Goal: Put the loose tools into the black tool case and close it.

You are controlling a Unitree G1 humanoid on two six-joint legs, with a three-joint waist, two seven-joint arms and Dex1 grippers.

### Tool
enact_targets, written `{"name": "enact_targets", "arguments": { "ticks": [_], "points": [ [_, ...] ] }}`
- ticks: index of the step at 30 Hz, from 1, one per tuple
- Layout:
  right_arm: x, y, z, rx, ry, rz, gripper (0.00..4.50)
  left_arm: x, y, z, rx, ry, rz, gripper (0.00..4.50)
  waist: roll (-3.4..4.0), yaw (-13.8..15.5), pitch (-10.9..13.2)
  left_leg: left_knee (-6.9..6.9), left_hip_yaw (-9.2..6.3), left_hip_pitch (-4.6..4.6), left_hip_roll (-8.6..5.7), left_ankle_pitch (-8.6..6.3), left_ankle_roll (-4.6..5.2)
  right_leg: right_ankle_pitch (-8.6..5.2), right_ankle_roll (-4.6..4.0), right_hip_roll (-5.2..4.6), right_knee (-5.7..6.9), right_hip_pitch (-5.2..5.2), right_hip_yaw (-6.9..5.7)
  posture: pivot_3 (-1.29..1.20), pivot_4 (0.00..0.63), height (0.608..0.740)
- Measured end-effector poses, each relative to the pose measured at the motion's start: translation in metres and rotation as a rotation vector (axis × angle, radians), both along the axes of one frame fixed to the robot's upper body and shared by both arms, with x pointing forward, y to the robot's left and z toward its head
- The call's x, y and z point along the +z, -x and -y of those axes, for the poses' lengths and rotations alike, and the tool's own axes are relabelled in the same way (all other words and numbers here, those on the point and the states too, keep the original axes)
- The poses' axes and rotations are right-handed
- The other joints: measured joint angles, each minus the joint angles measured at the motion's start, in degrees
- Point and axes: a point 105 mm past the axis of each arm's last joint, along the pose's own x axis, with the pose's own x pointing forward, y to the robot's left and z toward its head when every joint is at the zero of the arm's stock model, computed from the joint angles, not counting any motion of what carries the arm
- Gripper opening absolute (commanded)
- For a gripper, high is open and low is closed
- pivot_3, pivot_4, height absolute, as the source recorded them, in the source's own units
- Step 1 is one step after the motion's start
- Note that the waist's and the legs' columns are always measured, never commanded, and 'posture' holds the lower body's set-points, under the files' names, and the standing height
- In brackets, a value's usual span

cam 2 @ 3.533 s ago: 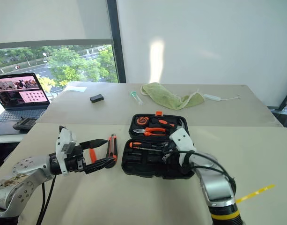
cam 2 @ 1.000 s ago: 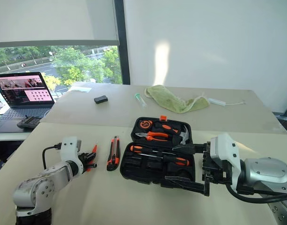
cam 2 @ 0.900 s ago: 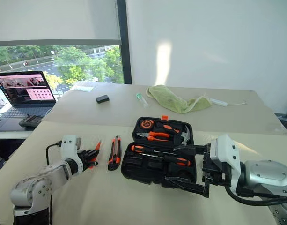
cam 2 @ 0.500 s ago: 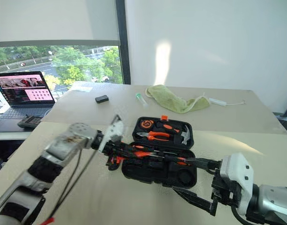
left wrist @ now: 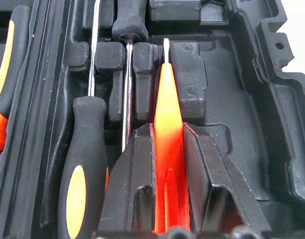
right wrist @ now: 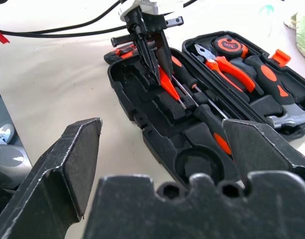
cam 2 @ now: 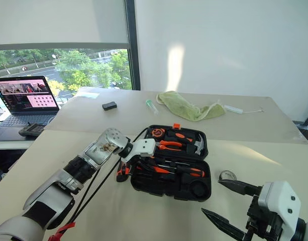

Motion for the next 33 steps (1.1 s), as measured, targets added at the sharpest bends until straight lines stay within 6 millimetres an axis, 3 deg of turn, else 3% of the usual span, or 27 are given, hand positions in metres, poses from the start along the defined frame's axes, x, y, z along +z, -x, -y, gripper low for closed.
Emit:
{"name": "enact_targets", "arguments": {
  "ticks": [8, 10, 14, 16, 20, 24, 31, 33],
  "points": [
    [0.001, -0.001, 0.000, -0.006, 0.011, 0.009, 4.50, 0.003, 0.003, -0.001, 0.059, -0.014, -0.029, 0.40, 0.00, 0.0, 0.0, 0.00, 0.00, 0.01, 0.00, 0.00, 0.00, 0.00, 0.00, 0.00, 0.01, 0.00, 0.00, 0.00, 0.150, 0.740],
    [0.001, -0.002, 0.000, 0.000, 0.017, 0.011, 4.50, 0.003, 0.003, -0.001, 0.059, -0.015, -0.028, 1.40, 0.00, 0.0, 0.0, 0.01, 0.00, 0.01, 0.00, 0.00, 0.00, 0.00, 0.00, 0.00, 0.01, 0.01, 0.00, 0.00, 0.150, 0.740],
    [0.000, -0.003, -0.001, 0.005, 0.012, 0.007, 4.50, 0.001, 0.004, -0.002, 0.067, 0.004, -0.042, 2.64, 0.00, 0.0, 0.0, 0.04, -0.01, -0.03, -0.01, 0.00, 0.00, 0.00, 0.00, 0.00, 0.02, -0.01, -0.01, 0.00, 0.150, 0.740],
    [0.000, -0.003, -0.001, 0.006, 0.014, 0.006, 4.50, 0.011, 0.003, -0.001, 0.074, 0.074, -0.035, 2.64, 0.00, 0.0, 0.0, 0.05, -0.02, -0.04, 0.00, 0.00, 0.00, 0.00, 0.00, -0.02, 0.02, -0.02, -0.01, 0.00, 0.150, 0.740],
    [-0.001, -0.002, -0.001, 0.004, 0.014, 0.001, 4.50, 0.050, 0.004, -0.001, 0.093, 0.296, -0.069, 1.53, 0.01, 0.0, 0.0, 0.06, -0.03, -0.01, 0.00, 0.00, 0.00, 0.00, 0.00, -0.05, 0.03, 0.01, -0.01, 0.00, 0.150, 0.740],
    [-0.001, -0.003, -0.001, 0.000, 0.013, 0.003, 4.50, 0.050, 0.002, -0.009, 0.157, 0.435, -0.109, 0.05, 0.05, 0.0, 0.0, 0.05, -0.03, 0.07, -0.01, 0.01, -0.01, 0.00, 0.01, -0.05, 0.06, 0.06, 0.00, 0.00, 0.150, 0.740],
    [0.000, -0.003, -0.003, -0.008, 0.014, 0.013, 4.50, -0.011, 0.002, -0.008, 0.409, 0.548, -0.150, 0.02, 0.02, 0.3, 0.0, 0.09, -0.06, 0.03, -0.02, 0.02, -0.03, 0.06, 0.04, -0.11, 0.10, 0.06, 0.00, 0.00, 0.150, 0.740],
    [0.000, -0.003, -0.003, -0.010, 0.013, 0.012, 4.50, -0.009, -0.004, -0.011, 0.453, 0.561, -0.112, 0.02, 0.02, 0.4, 0.0, 0.12, -0.07, 0.06, -0.02, 0.02, -0.03, 0.10, 0.03, -0.13, 0.09, 0.09, 0.00, 0.00, 0.150, 0.740]
  ]
}}
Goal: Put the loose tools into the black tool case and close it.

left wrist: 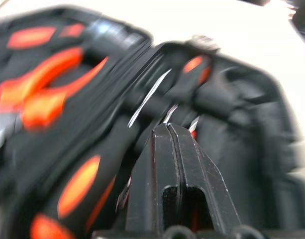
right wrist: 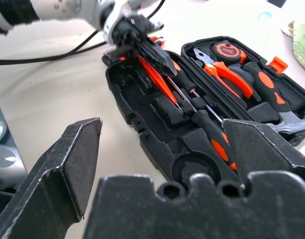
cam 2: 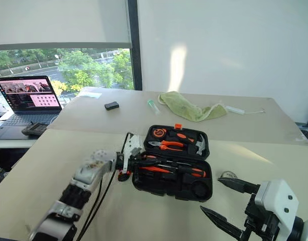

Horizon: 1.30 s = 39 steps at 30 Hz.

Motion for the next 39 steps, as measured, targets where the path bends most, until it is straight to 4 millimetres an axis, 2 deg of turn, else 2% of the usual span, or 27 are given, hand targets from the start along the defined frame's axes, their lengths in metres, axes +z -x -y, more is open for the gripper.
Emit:
{"name": "enact_targets", "arguments": {
  "ticks": [3, 15, 21, 26, 32, 35, 39],
  "points": [
    [-0.001, 0.001, -0.001, 0.001, -0.004, -0.007, 4.50, 0.006, -0.006, -0.006, 0.068, 0.007, 0.033, 0.02, 0.01, -0.2, 0.0, -0.01, 0.00, 0.03, 0.02, 0.00, 0.00, 0.01, -0.01, -0.01, 0.00, 0.00, 0.03, 0.00, 0.150, 0.740],
    [0.000, 0.000, -0.001, 0.009, 0.004, -0.007, 4.50, -0.007, 0.000, -0.016, 0.122, -0.063, -0.002, 0.02, 0.04, -0.2, 0.0, -0.03, 0.01, 0.07, 0.02, 0.01, -0.01, 0.01, -0.01, -0.01, 0.01, 0.01, 0.05, 0.00, 0.150, 0.740],
    [-0.001, 0.000, -0.001, 0.017, 0.002, -0.010, 4.50, -0.012, 0.014, -0.018, 0.084, -0.067, 0.049, 0.02, 0.24, -0.3, -0.2, -0.12, 0.01, 0.19, 0.04, 0.00, -0.01, 0.00, -0.02, -0.07, -0.04, 0.09, 0.12, 0.00, 0.150, 0.740],
    [-0.001, 0.001, -0.002, 0.022, 0.002, -0.016, 4.50, -0.023, 0.028, -0.017, 0.041, -0.075, 0.062, 0.02, 0.44, -0.3, -0.4, -0.14, 0.02, 0.37, 0.05, 0.00, -0.01, -0.01, -0.04, -0.18, -0.05, 0.23, 0.18, 0.00, 0.150, 0.740],
    [-0.002, 0.002, -0.002, 0.027, 0.005, -0.021, 4.50, -0.034, 0.029, -0.020, 0.079, -0.072, -0.029, 0.02, 0.48, -0.3, -0.5, -0.20, 0.02, 1.11, 0.10, 0.05, 0.05, -0.28, -0.36, -0.25, -0.15, 0.98, 0.14, 0.00, 0.150, 0.740],
    [-0.002, 0.002, -0.002, 0.035, 0.008, -0.024, 4.50, -0.035, 0.029, -0.022, 0.096, -0.046, -0.094, 0.02, 0.66, -0.4, -0.7, -0.25, 0.03, 1.14, 0.11, 0.05, 0.04, -0.53, 0.05, -0.31, -0.14, 1.00, 0.14, 0.00, 0.150, 0.740],
    [-0.001, 0.001, -0.002, 0.040, 0.012, -0.021, 4.50, -0.027, 0.033, -0.025, 0.106, 0.121, -0.200, 0.02, 0.76, -0.4, -0.8, -0.31, 0.03, 1.06, 0.11, 0.05, 0.04, -0.24, -0.12, -0.32, -0.10, 0.87, 0.14, 0.00, 0.150, 0.740]
  ]
}}
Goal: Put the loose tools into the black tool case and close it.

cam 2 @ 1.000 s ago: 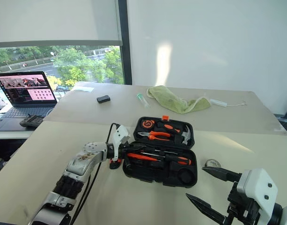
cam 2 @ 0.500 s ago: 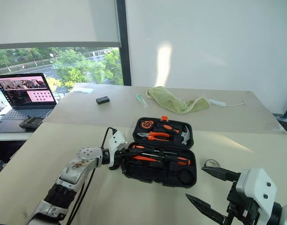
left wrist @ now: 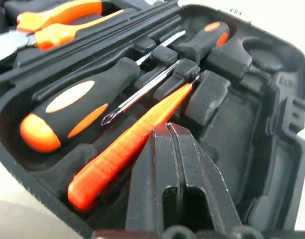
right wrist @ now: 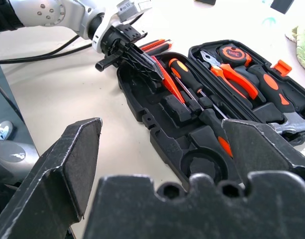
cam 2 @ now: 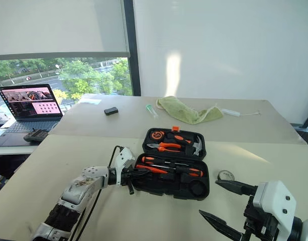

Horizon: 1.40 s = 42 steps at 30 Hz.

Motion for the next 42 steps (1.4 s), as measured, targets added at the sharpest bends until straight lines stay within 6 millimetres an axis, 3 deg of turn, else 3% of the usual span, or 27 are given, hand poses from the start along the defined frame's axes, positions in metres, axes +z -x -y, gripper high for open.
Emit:
{"name": "enact_targets", "arguments": {
  "ticks": [4, 7, 10, 14, 22, 27, 42],
  "points": [
    [0.000, -0.002, 0.002, -0.005, -0.005, 0.001, 4.50, 0.028, 0.000, -0.008, 0.028, 0.163, -0.031, 0.02, -0.30, 0.2, 0.2, 0.04, -0.06, -0.64, -0.02, 0.03, -0.03, 0.05, 0.00, -0.26, 0.05, -0.57, -0.07, 0.00, 0.150, 0.740],
    [0.000, -0.003, 0.001, 0.002, -0.011, 0.003, 4.50, 0.051, -0.012, -0.016, 0.085, 0.189, -0.011, 0.02, -0.33, 0.5, 0.2, 0.15, -0.06, -0.95, -0.13, 0.04, 0.00, 0.13, 0.12, -0.01, 0.08, -0.80, -0.16, 0.00, 0.150, 0.740],
    [-0.001, -0.004, 0.000, 0.010, -0.015, 0.003, 4.50, 0.061, -0.020, -0.016, 0.115, 0.162, 0.017, 0.02, -0.36, 0.4, 0.2, 0.17, -0.04, -0.98, -0.17, 0.00, 0.06, 0.16, 0.17, 0.02, -0.03, -0.78, -0.12, 0.00, 0.150, 0.740],
    [-0.002, -0.006, 0.000, 0.006, -0.012, 0.005, 4.50, 0.054, -0.022, -0.015, 0.133, 0.099, 0.029, 0.02, -0.45, 0.3, 0.3, 0.16, -0.02, -1.00, -0.16, 0.00, 0.07, 0.16, 0.16, 0.10, -0.04, -0.81, -0.11, 0.00, 0.150, 0.740],
    [-0.003, -0.005, 0.000, 0.005, -0.014, -0.001, 4.50, 0.025, -0.007, -0.019, 0.107, 0.011, 0.070, 0.02, -0.46, 0.3, 0.3, 0.11, -0.03, -0.98, -0.09, 0.03, 0.01, 0.15, 0.03, 0.03, -0.03, -0.85, -0.07, 0.00, 0.150, 0.740],
    [-0.004, -0.006, -0.001, 0.006, -0.015, -0.002, 4.50, 0.013, -0.015, -0.017, 0.166, -0.073, 0.141, 0.02, -0.47, 0.5, 0.3, 0.12, -0.02, -0.97, -0.12, 0.03, 0.04, 0.10, -0.08, -0.33, -0.06, -0.83, -0.15, 0.00, 0.150, 0.740],
    [-0.004, -0.006, -0.001, 0.006, -0.015, 0.001, 4.50, 0.007, -0.029, 0.003, 0.161, -0.187, 0.225, 0.02, -0.44, 0.3, 0.3, 0.10, -0.01, -0.85, -0.12, 0.03, 0.04, 0.17, 0.05, -0.26, -0.03, -0.75, -0.20, 0.00, 0.150, 0.740]
  ]
}}
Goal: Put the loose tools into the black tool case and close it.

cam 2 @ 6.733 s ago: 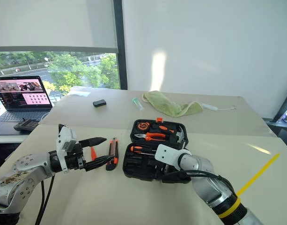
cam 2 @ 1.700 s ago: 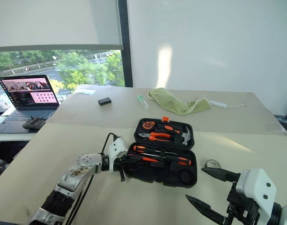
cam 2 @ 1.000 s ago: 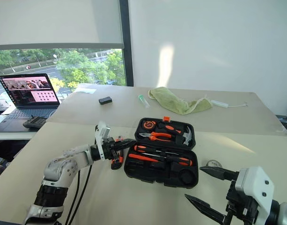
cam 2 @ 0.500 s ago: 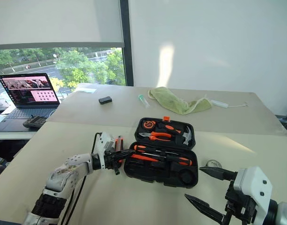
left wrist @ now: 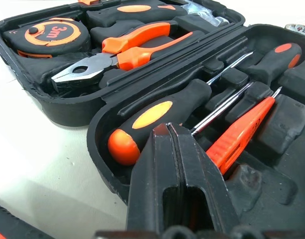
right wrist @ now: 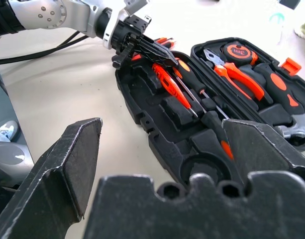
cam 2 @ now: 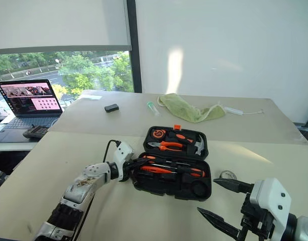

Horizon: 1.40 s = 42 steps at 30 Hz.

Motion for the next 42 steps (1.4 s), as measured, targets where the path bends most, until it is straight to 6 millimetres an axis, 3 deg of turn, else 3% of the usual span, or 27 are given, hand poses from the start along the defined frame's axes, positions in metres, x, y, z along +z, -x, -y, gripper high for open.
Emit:
{"name": "enact_targets", "arguments": {
  "ticks": [5, 8, 13, 19, 22, 30, 39, 42],
  "points": [
    [-0.001, -0.001, 0.000, -0.008, -0.002, -0.002, 4.50, 0.000, -0.002, 0.001, -0.005, 0.003, 0.005, 0.02, 0.00, 0.0, 0.0, 0.00, 0.00, 0.00, 0.01, 0.00, 0.00, 0.00, 0.00, 0.02, 0.01, 0.00, 0.00, 0.00, 0.150, 0.740],
    [-0.002, -0.002, 0.000, -0.011, -0.001, -0.002, 4.50, 0.004, 0.000, 0.001, 0.002, 0.114, -0.036, 0.02, -0.02, 0.1, 0.0, 0.03, -0.01, -0.13, 0.01, 0.00, 0.01, 0.01, 0.02, -0.10, 0.01, -0.10, 0.00, 0.00, 0.150, 0.740],
    [-0.002, -0.002, -0.001, -0.010, -0.002, 0.000, 4.50, 0.028, 0.016, 0.005, -0.109, 0.211, -0.045, 0.02, -0.13, 0.0, 0.1, 0.00, -0.03, -0.21, -0.01, -0.01, 0.02, 0.03, 0.05, 0.00, 0.00, -0.16, -0.06, 0.00, 0.150, 0.740],
    [-0.002, -0.003, -0.004, 0.006, -0.014, 0.002, 4.50, 0.009, 0.031, 0.000, -0.174, 0.121, -0.116, 0.02, -0.13, 0.0, 0.1, 0.03, -0.02, -0.18, -0.02, -0.01, 0.03, 0.02, 0.03, 0.17, -0.02, -0.12, -0.04, 0.00, 0.150, 0.740],
    [-0.002, -0.003, -0.005, 0.007, -0.015, 0.004, 4.50, 0.000, 0.028, -0.002, -0.164, 0.082, -0.133, 0.02, -0.12, 0.1, 0.1, 0.06, -0.01, -0.19, -0.02, 0.00, 0.04, 0.02, 0.04, 0.18, -0.02, -0.11, -0.04, 0.00, 0.150, 0.740],
    [-0.003, -0.003, -0.005, 0.005, -0.015, -0.002, 4.50, 0.001, 0.007, 0.007, -0.108, 0.018, -0.066, 0.02, -0.11, 0.2, 0.1, 0.07, -0.02, -0.12, -0.02, 0.01, 0.05, 0.05, 0.08, 0.19, -0.01, -0.03, -0.01, 0.00, 0.150, 0.740],
    [-0.005, 0.000, -0.004, -0.002, -0.010, -0.021, 4.50, -0.005, 0.008, 0.014, -0.141, -0.067, -0.047, 0.02, -0.05, 0.5, 0.1, 0.09, -0.01, 0.09, -0.04, 0.03, 0.10, 0.06, 0.09, 0.01, -0.04, 0.20, -0.03, 0.00, 0.150, 0.740],
    [-0.005, 0.000, -0.004, -0.003, -0.009, -0.020, 4.50, 0.001, 0.006, 0.015, -0.121, 0.005, -0.031, 0.02, 0.01, 0.6, 0.0, 0.09, -0.02, 0.04, -0.02, 0.03, 0.11, 0.06, 0.09, -0.22, -0.04, 0.17, -0.03, 0.00, 0.150, 0.740]
  ]
}}
